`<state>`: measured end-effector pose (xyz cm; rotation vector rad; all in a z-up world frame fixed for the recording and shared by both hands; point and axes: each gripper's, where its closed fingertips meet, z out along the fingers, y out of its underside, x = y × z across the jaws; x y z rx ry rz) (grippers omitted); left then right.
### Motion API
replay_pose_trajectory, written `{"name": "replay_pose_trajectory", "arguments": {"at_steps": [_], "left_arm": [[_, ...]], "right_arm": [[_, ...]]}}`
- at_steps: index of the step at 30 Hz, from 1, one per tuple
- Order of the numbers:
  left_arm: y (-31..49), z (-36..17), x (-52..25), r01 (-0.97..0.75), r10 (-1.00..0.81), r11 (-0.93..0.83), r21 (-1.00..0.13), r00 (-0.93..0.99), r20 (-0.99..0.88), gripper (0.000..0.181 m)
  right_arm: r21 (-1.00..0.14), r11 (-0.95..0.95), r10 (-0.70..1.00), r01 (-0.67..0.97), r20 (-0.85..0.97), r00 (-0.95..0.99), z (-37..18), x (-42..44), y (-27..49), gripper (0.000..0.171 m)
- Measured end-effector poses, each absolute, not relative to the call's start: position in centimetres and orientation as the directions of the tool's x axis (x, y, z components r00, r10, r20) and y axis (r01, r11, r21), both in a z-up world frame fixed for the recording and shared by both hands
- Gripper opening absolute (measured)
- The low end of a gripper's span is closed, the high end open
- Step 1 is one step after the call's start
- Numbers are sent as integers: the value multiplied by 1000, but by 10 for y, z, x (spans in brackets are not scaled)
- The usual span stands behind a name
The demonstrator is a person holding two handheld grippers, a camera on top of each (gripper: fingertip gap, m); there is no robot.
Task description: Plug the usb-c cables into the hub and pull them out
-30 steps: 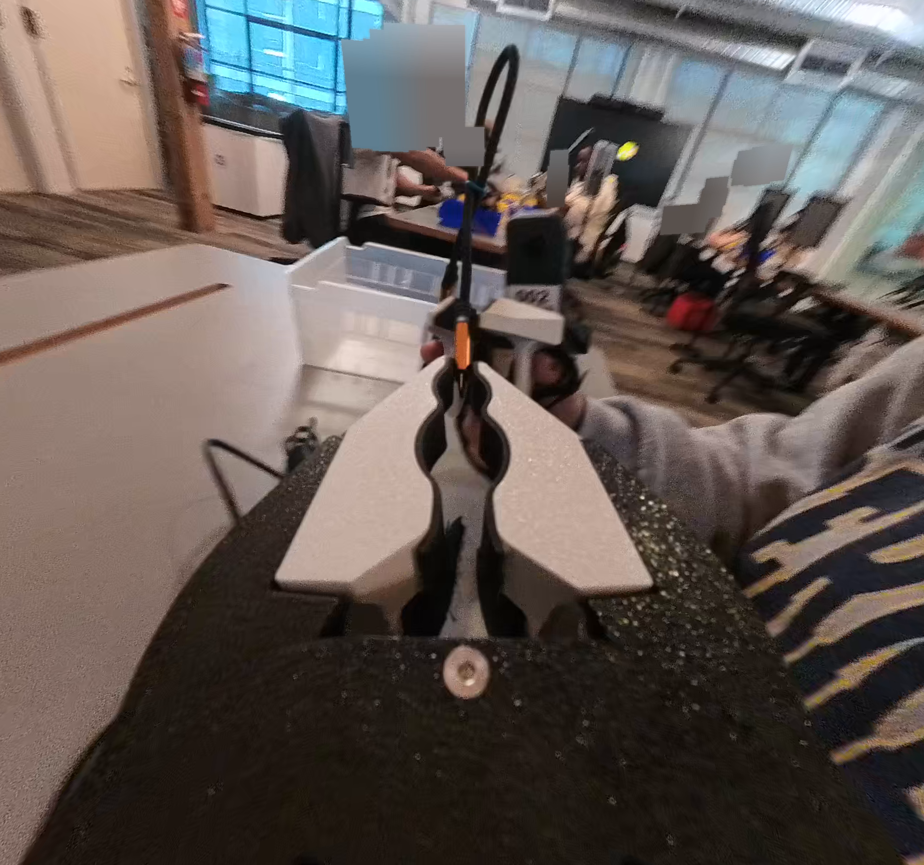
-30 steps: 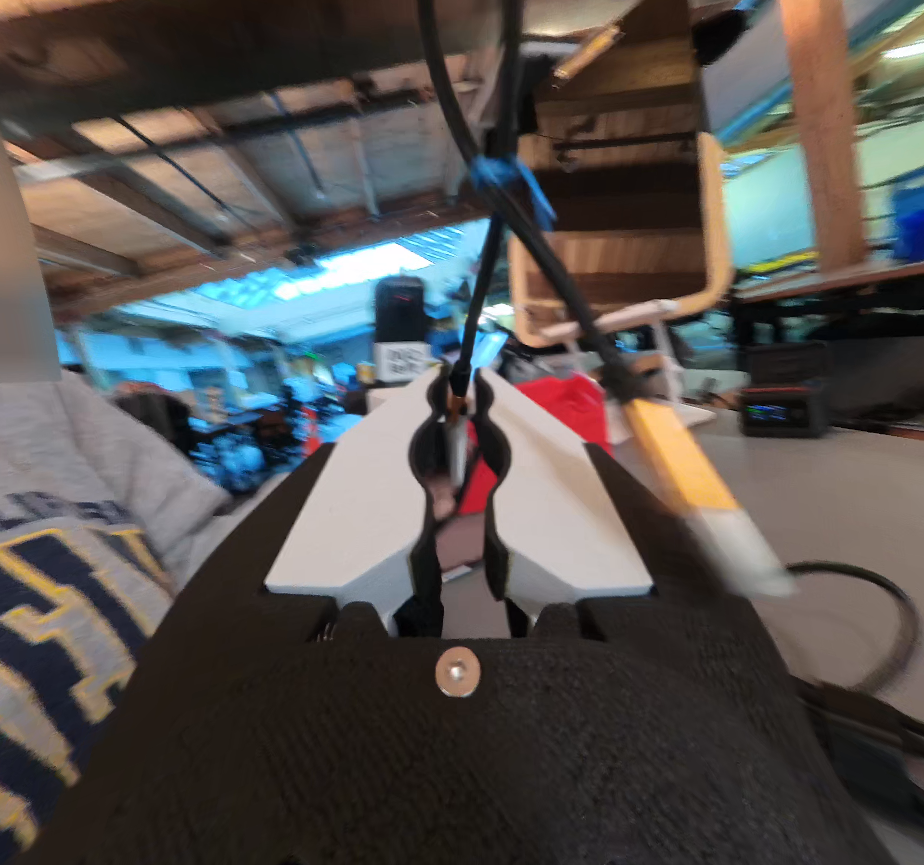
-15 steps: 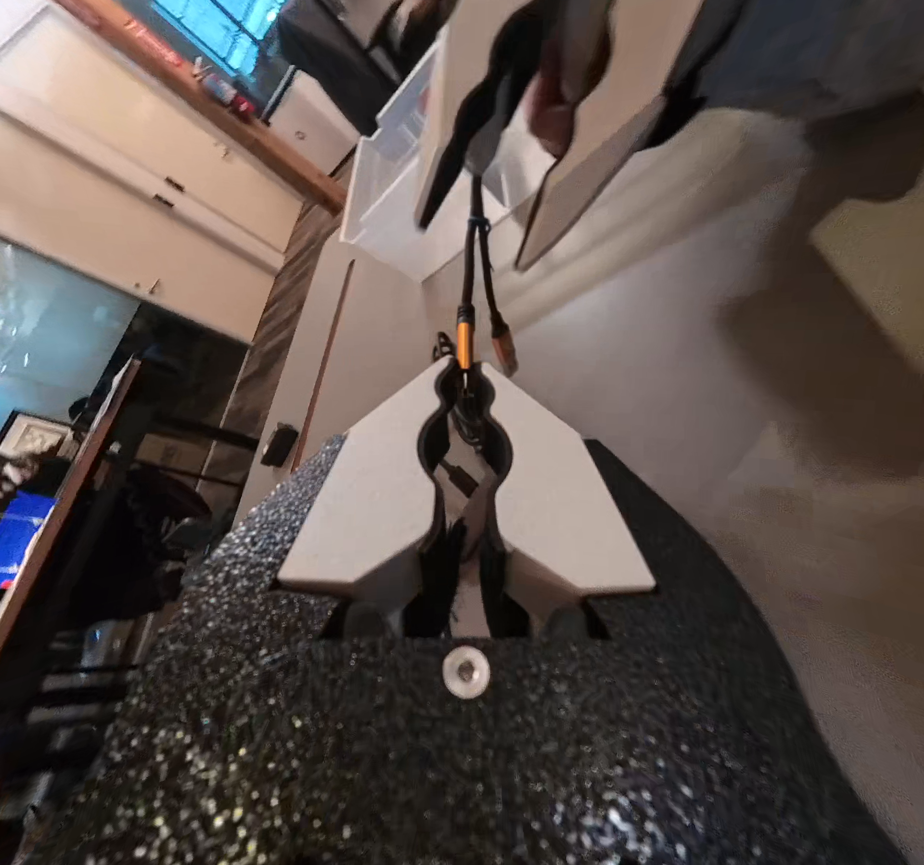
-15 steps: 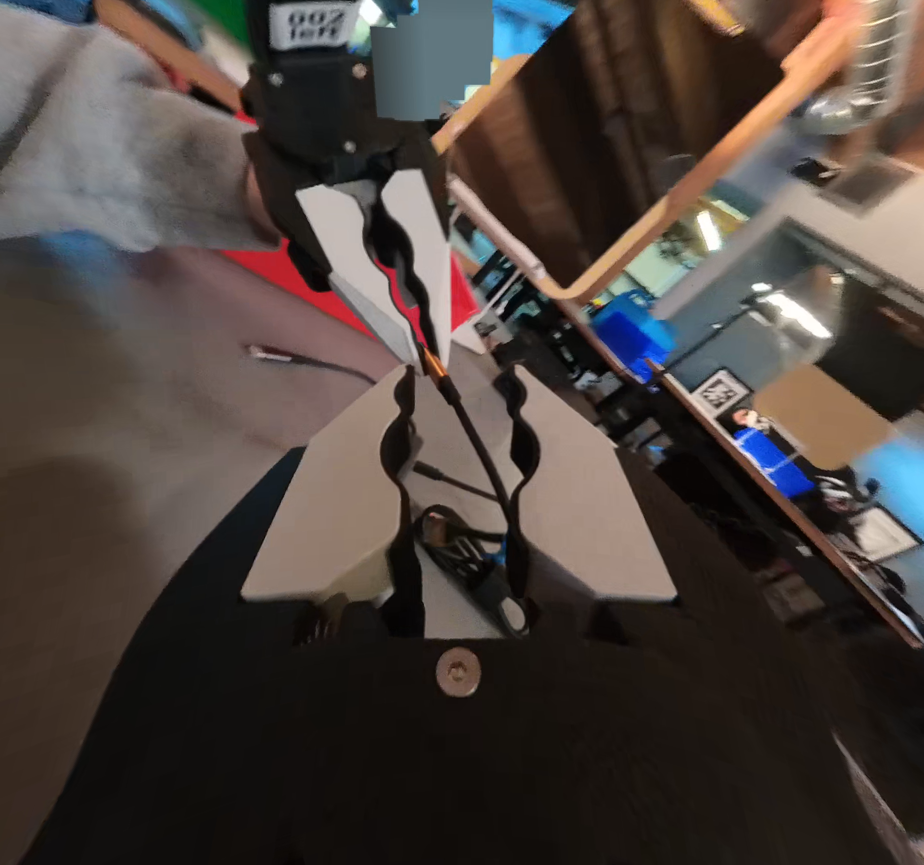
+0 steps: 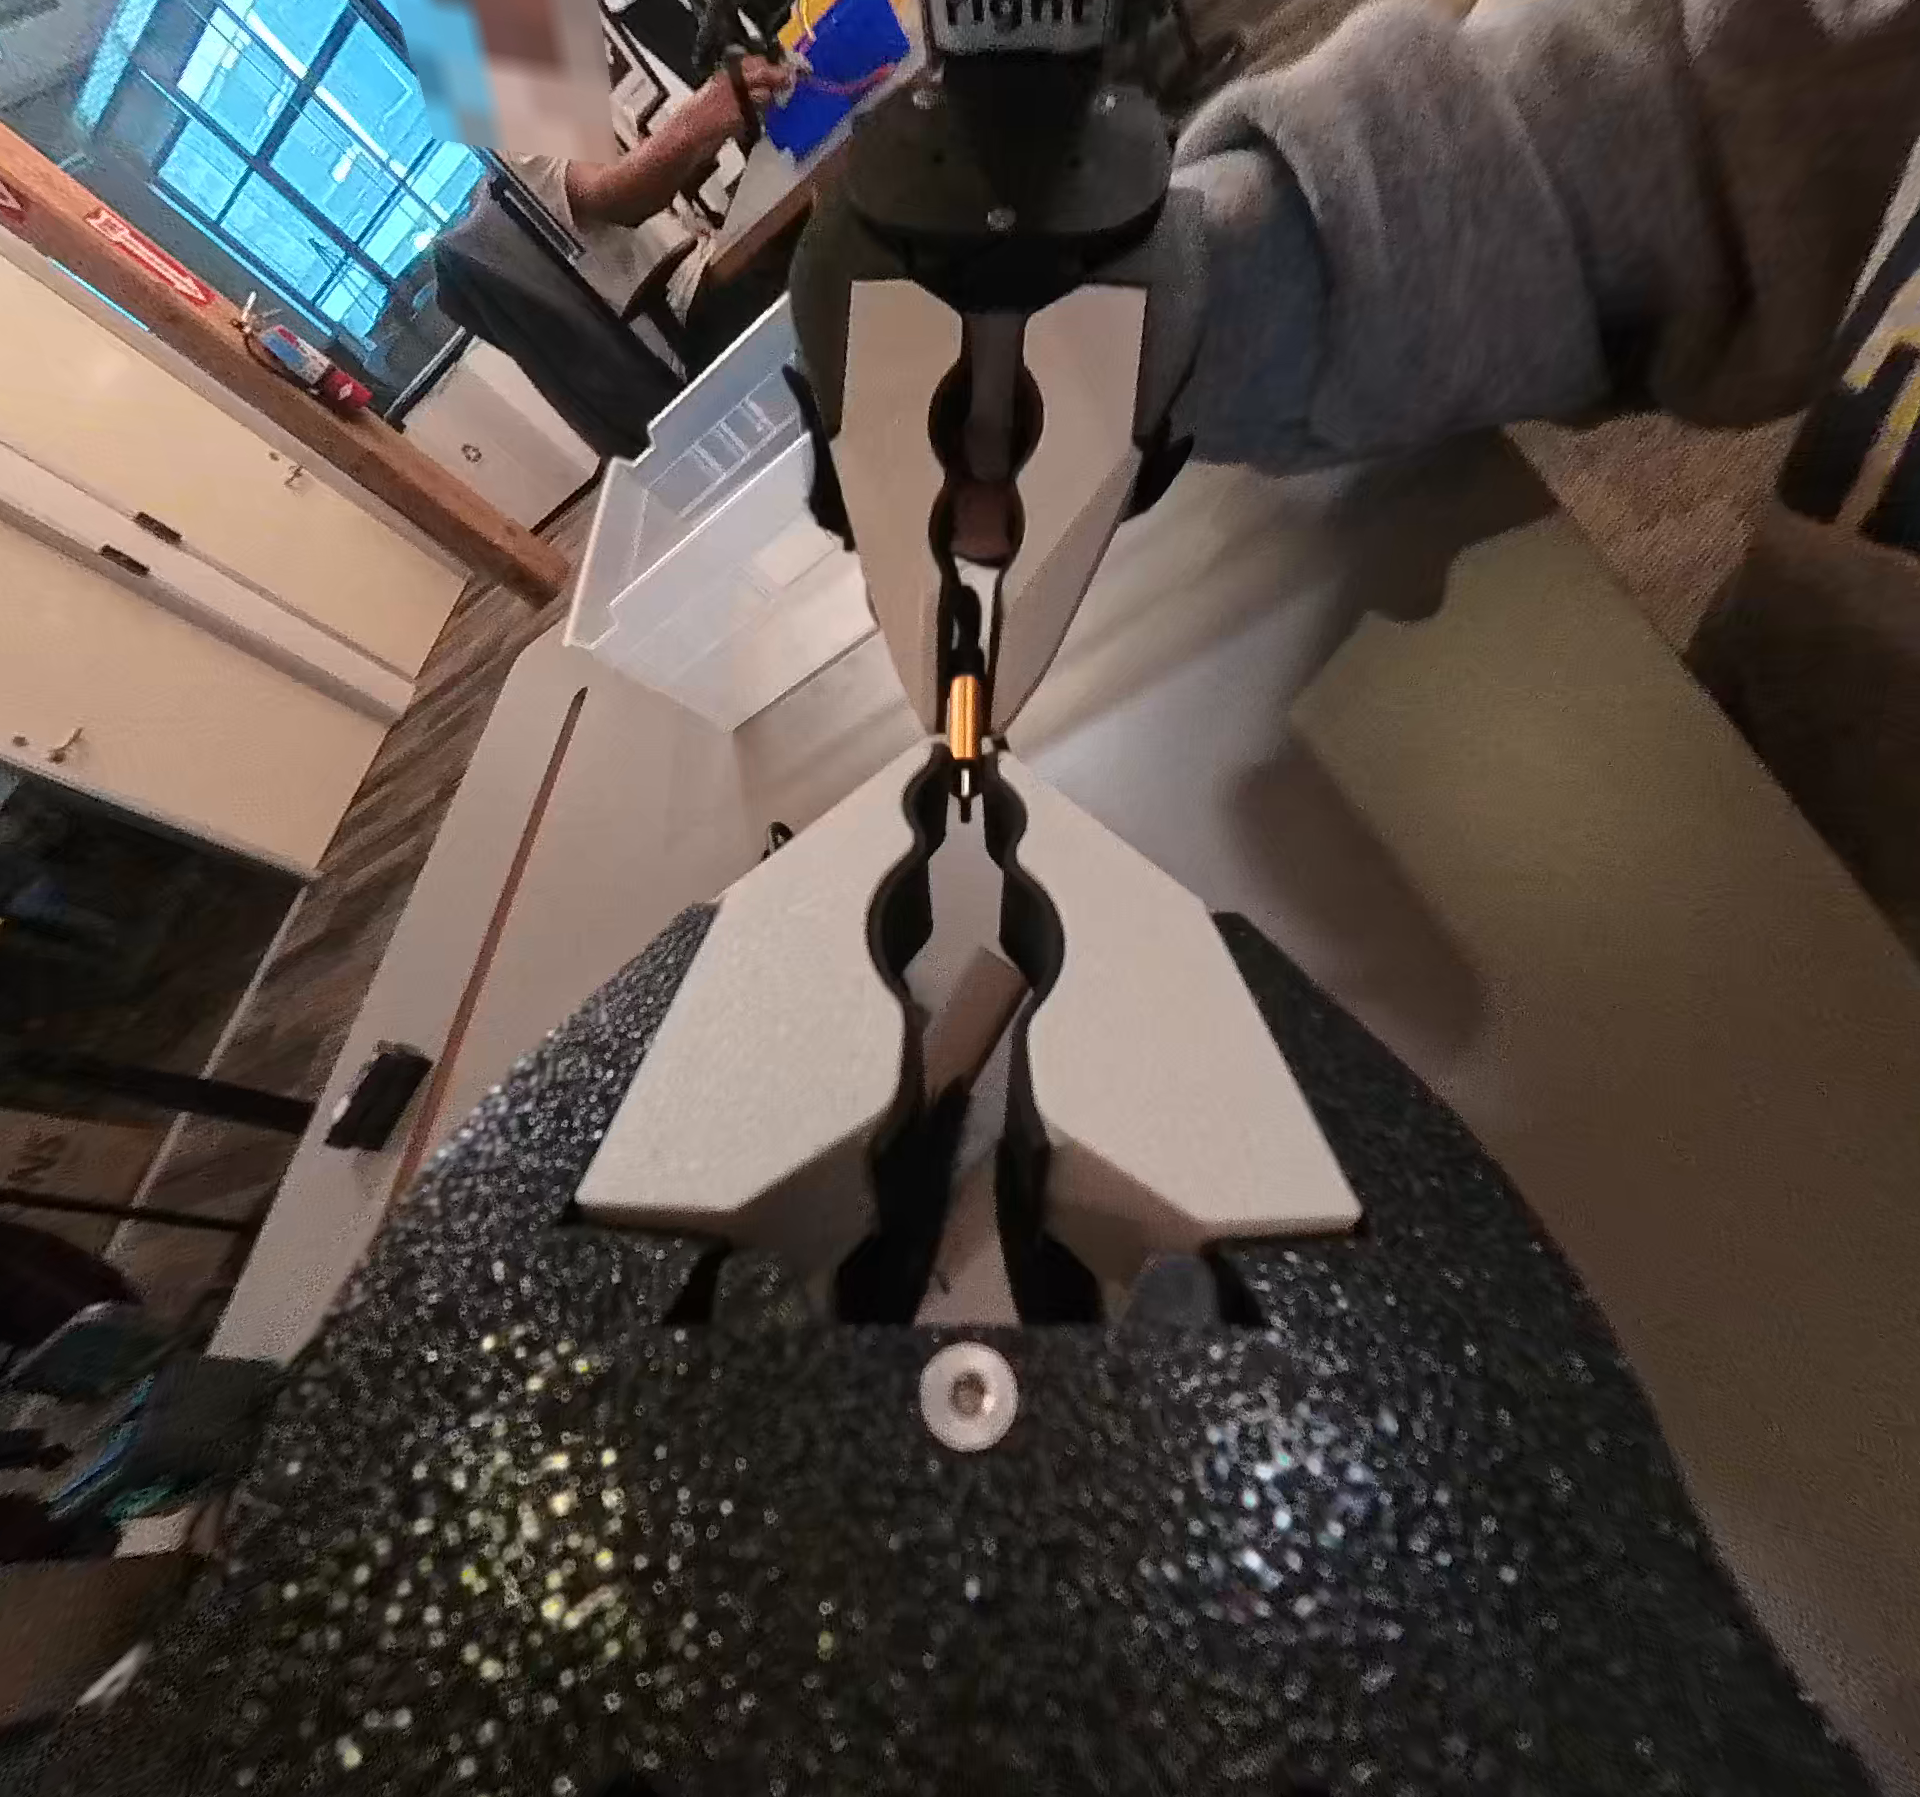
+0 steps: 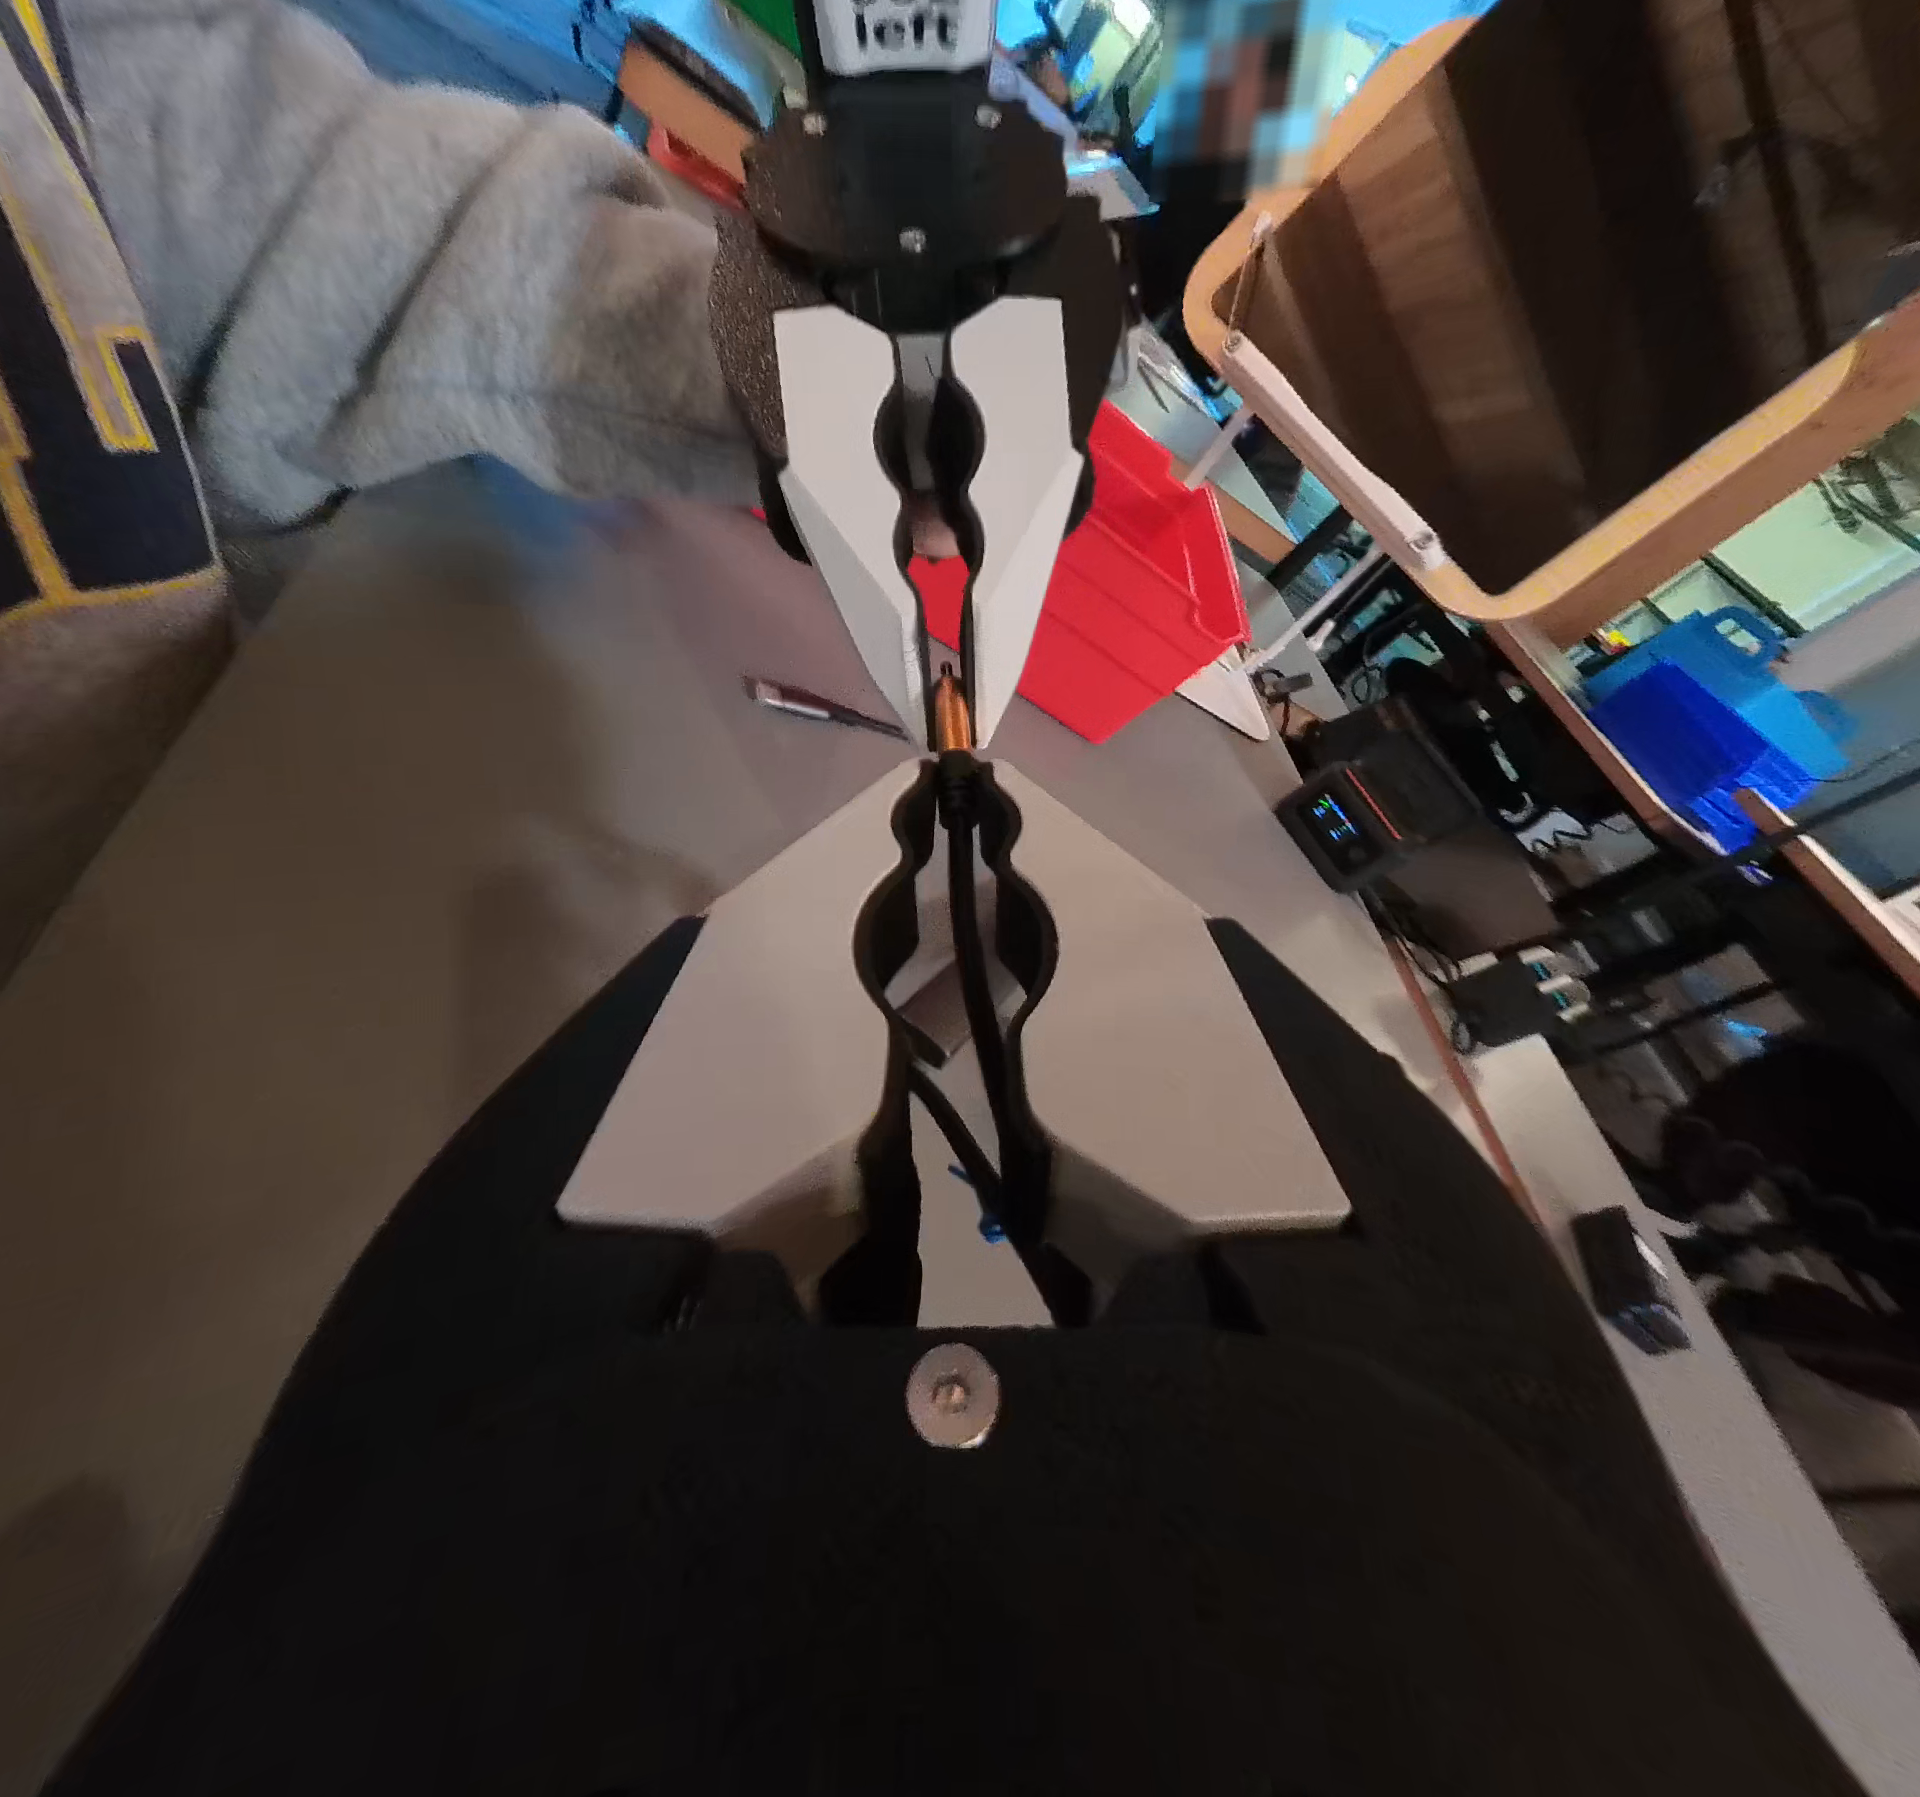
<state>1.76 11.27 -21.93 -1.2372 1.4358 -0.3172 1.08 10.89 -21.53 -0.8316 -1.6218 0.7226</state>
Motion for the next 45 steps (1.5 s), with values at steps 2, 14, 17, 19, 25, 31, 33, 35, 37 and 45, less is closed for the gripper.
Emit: {"name": "replay_pose_trajectory", "arguments": {"at_steps": [2,14,17,19,25,31,33,35,37,45], "left_arm": [[114,-217,17,-447,-827,367,-816,244,-506,6],[168,-302,-58,-878,-677,98,-469,286,-678,17],[170,-308,-58,-912,-603,157,-379,215,-769,22],[173,-310,-57,-929,-555,192,-317,163,-815,28],[186,-328,-57,-961,-463,241,-133,6,-887,28],[198,-331,-58,-968,-318,241,65,-142,-937,11],[197,-332,-59,-973,-334,230,36,-114,-936,11],[193,-332,-63,-972,-342,233,27,-108,-934,10],[188,-332,-63,-969,-348,246,13,-101,-932,12],[186,-329,-73,-971,-340,238,-22,-62,-938,17]], "right_arm": [[-833,540,841,124,528,-119,-213,10,112,6],[-606,508,808,612,581,-95,-289,14,198,5],[-563,507,820,653,547,-166,-305,12,194,5],[-562,503,831,657,523,-189,-311,8,190,5],[-680,433,895,592,402,-193,-310,-6,172,6],[-742,376,925,555,337,-175,-310,-12,167,6],[-720,380,915,580,384,-122,-308,-7,180,6],[-666,400,888,630,452,-85,-310,1,196,6],[-591,423,861,687,498,-102,-320,6,205,6],[-646,424,897,635,398,-194,-330,-22,180,6]]}}
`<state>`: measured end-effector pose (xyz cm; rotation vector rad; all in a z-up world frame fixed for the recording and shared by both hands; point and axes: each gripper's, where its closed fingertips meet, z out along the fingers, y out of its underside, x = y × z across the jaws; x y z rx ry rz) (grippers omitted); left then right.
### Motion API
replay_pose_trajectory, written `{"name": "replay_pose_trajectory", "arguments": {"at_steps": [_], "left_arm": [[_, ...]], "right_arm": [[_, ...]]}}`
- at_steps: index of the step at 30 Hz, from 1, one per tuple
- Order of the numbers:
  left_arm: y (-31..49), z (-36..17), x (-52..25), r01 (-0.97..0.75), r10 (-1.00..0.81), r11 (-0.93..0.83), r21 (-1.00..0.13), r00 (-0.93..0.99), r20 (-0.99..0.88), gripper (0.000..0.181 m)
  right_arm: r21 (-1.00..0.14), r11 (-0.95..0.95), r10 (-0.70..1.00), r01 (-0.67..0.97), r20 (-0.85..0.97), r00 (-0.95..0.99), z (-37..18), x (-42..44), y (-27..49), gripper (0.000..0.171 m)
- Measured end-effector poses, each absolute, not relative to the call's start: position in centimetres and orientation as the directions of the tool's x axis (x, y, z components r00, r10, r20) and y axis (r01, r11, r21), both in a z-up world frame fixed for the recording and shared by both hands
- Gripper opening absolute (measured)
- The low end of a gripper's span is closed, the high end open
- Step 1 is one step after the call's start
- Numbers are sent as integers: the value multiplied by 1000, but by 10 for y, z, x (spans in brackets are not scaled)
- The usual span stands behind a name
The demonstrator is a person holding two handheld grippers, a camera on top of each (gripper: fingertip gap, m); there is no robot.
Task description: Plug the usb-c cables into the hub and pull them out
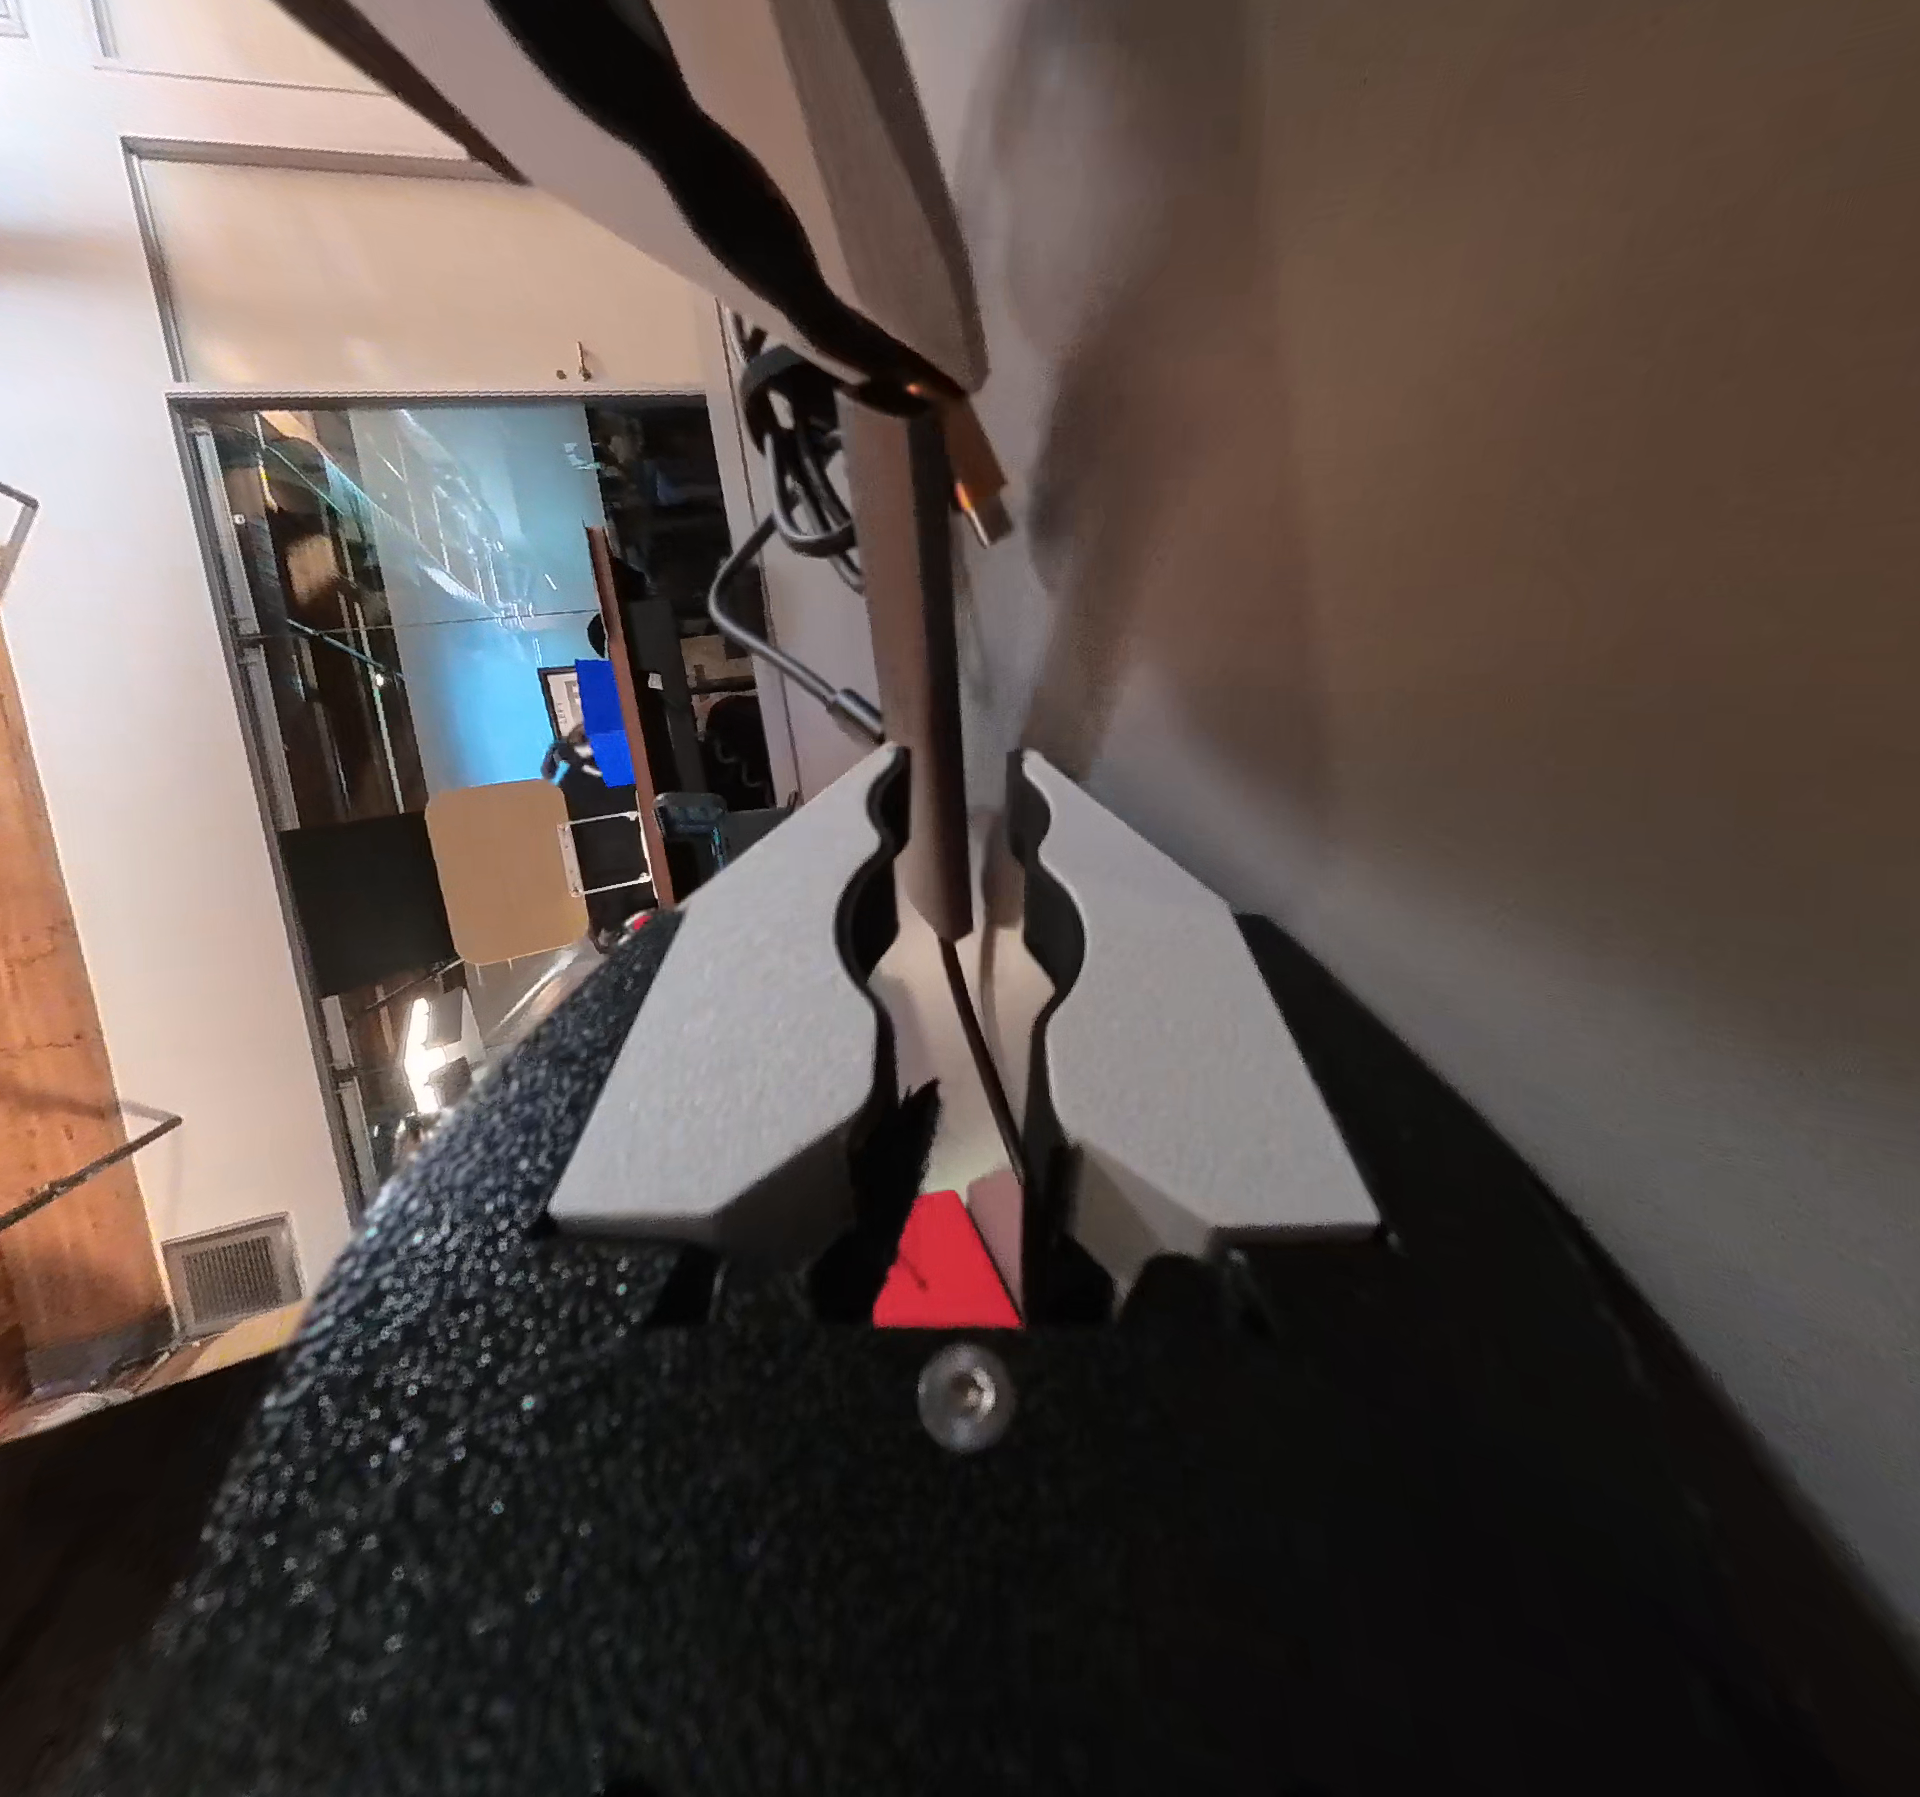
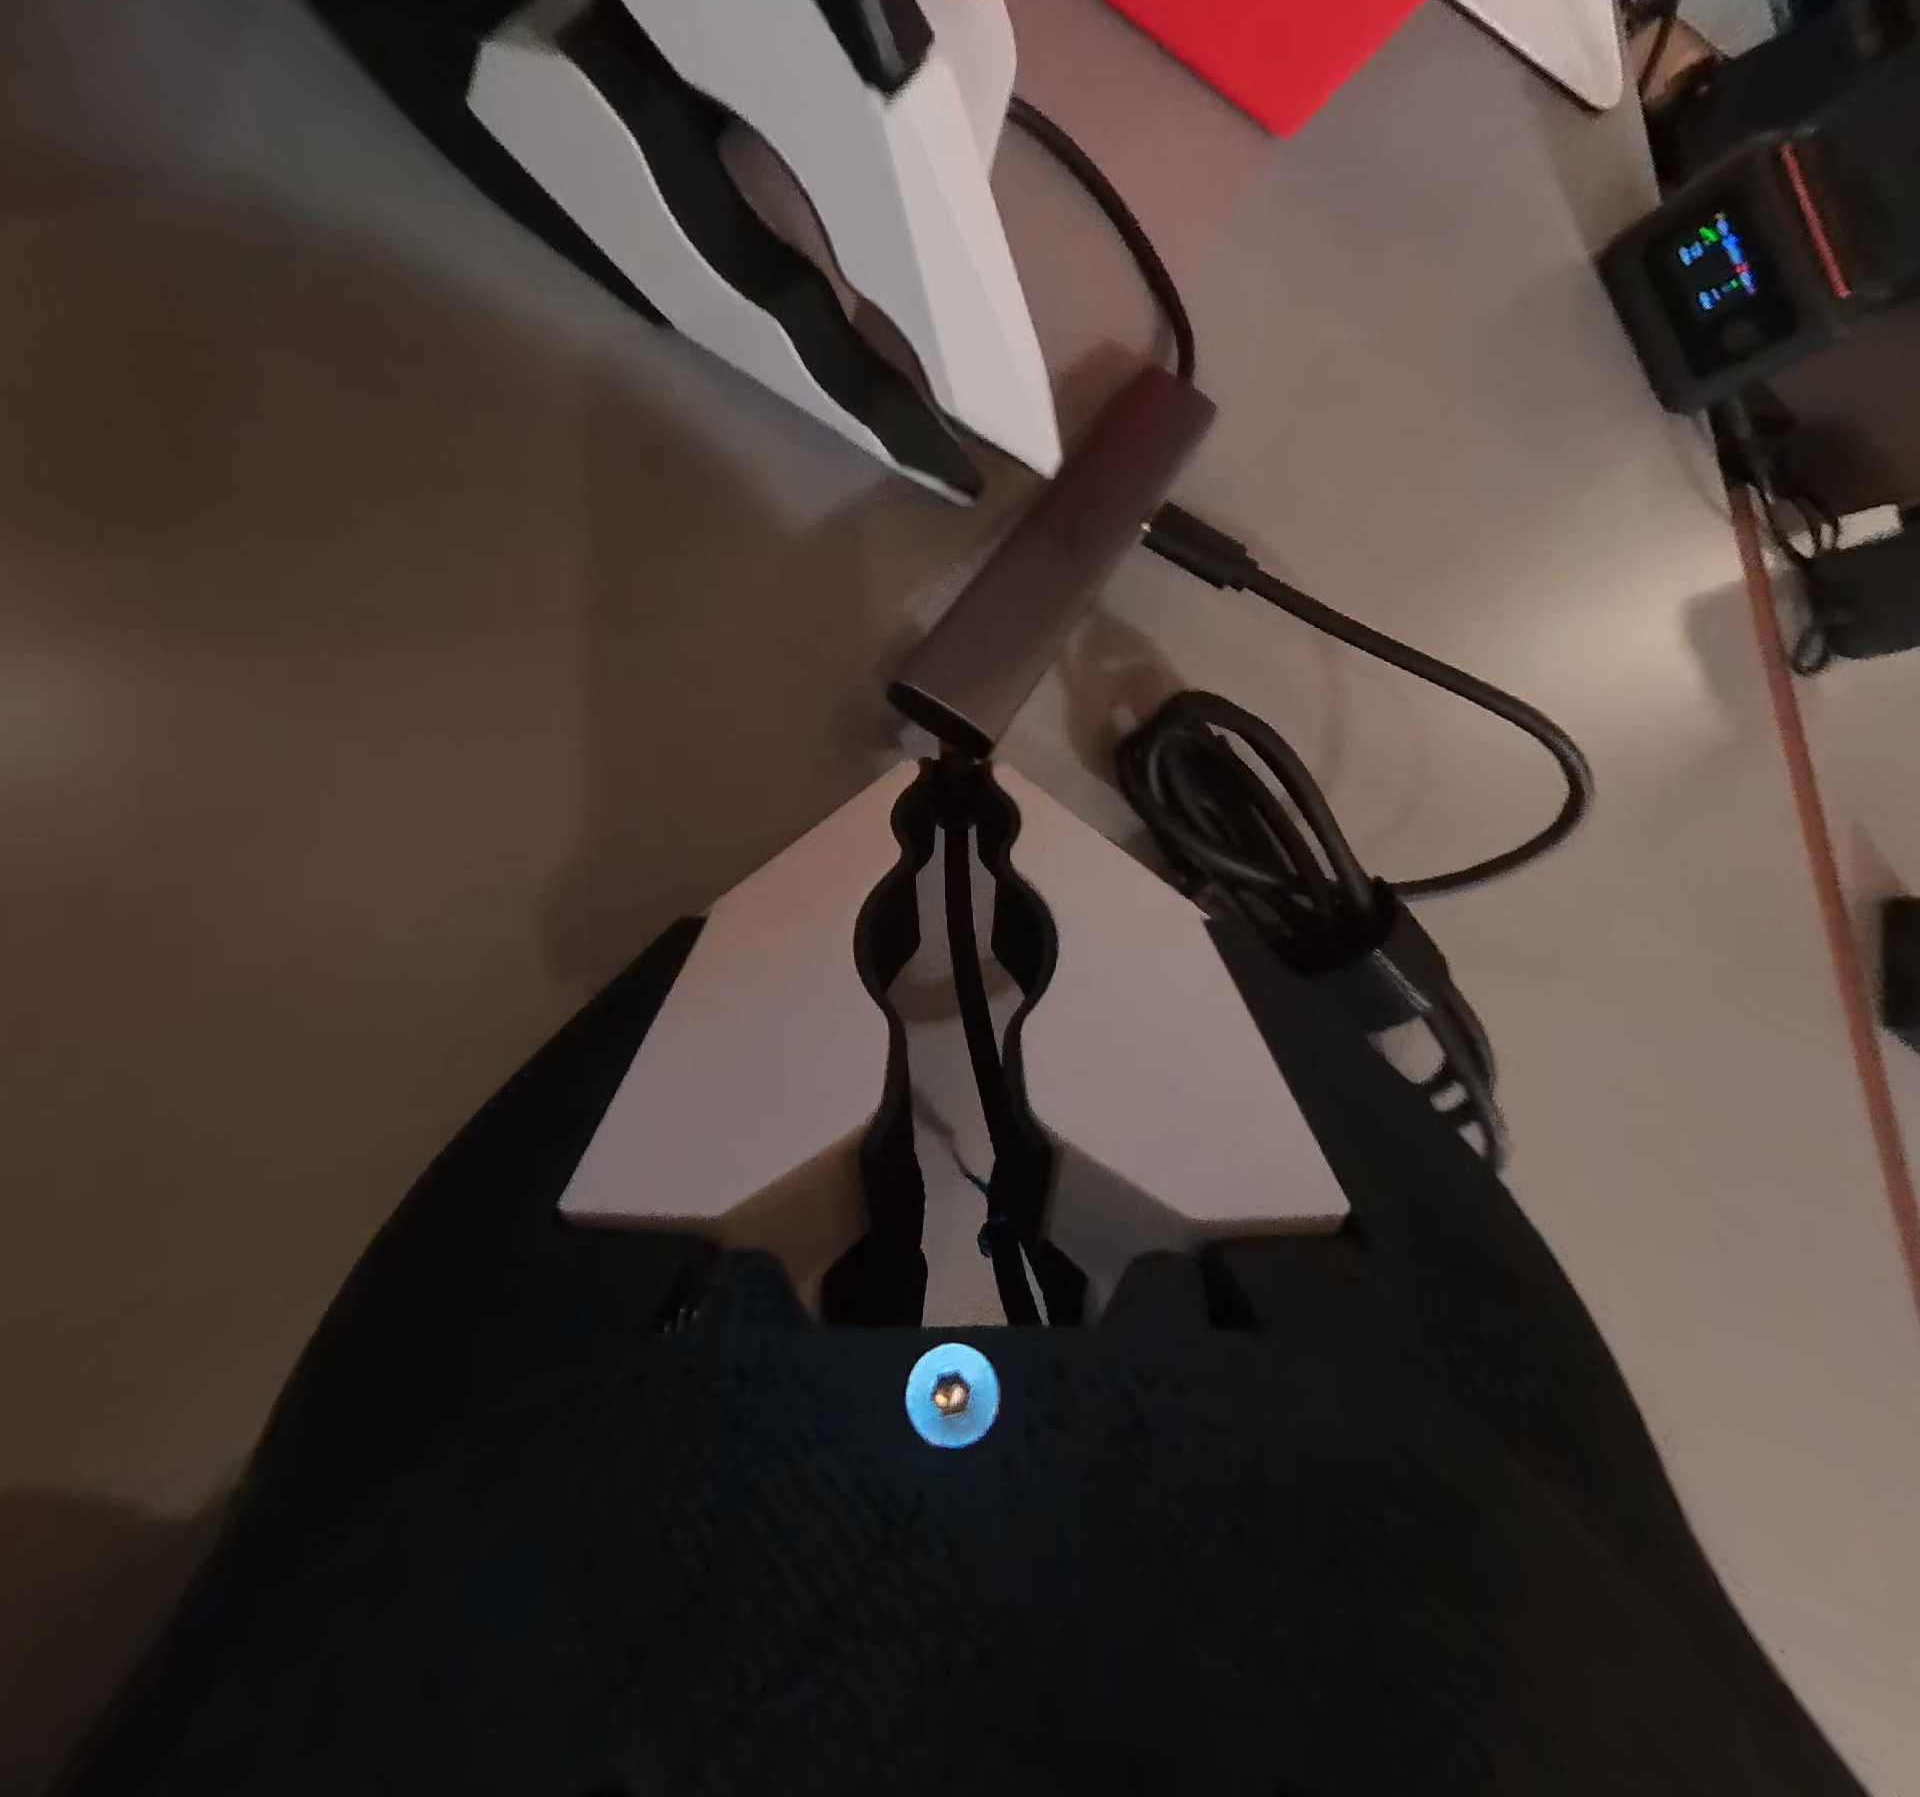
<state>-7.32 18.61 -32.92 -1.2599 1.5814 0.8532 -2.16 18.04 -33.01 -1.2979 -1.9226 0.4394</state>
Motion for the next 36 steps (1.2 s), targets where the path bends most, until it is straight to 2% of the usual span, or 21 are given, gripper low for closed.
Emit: {"name": "replay_pose_trajectory", "arguments": {"at_steps": [5,9,11,14,17,20,23,25,28,32,36], "left_arm": [[197,-324,-75,-982,-295,190,-13,-44,-955,26],[205,-317,-75,-986,-226,163,47,-83,-970,12],[205,-317,-75,-988,-245,154,16,-54,-968,12],[195,-300,-77,-974,-260,175,-146,97,-961,9],[179,-272,-69,-856,-362,249,-453,351,-863,8],[158,-229,-54,-590,-511,340,-733,538,-670,8],[133,-196,-41,-243,-732,360,-901,526,-434,7],[123,-185,-39,-97,-820,336,-937,460,-341,7],[112,-182,-34,-4,-892,299,-954,355,-281,7],[106,-172,-34,167,-953,203,-965,258,-156,7],[105,-174,-31,169,-962,185,-968,231,-144,6]], "right_arm": [[-763,353,934,542,317,-162,-317,-33,172,6],[-764,365,930,533,329,-165,-315,-33,170,6],[-743,387,919,546,358,-164,-314,-28,171,6],[-704,416,893,575,435,-114,-303,-9,181,6],[-724,433,875,537,481,-57,-270,7,180,6],[-729,493,836,475,548,-26,-220,15,169,5],[-679,572,776,461,630,-37,-177,14,155,6],[-658,589,771,469,631,-82,-164,7,143,6],[-705,493,866,510,452,-213,-166,-5,126,6],[-729,385,922,566,277,-270,-165,-14,133,6],[-738,318,936,595,146,-319,-170,-20,126,6]]}}
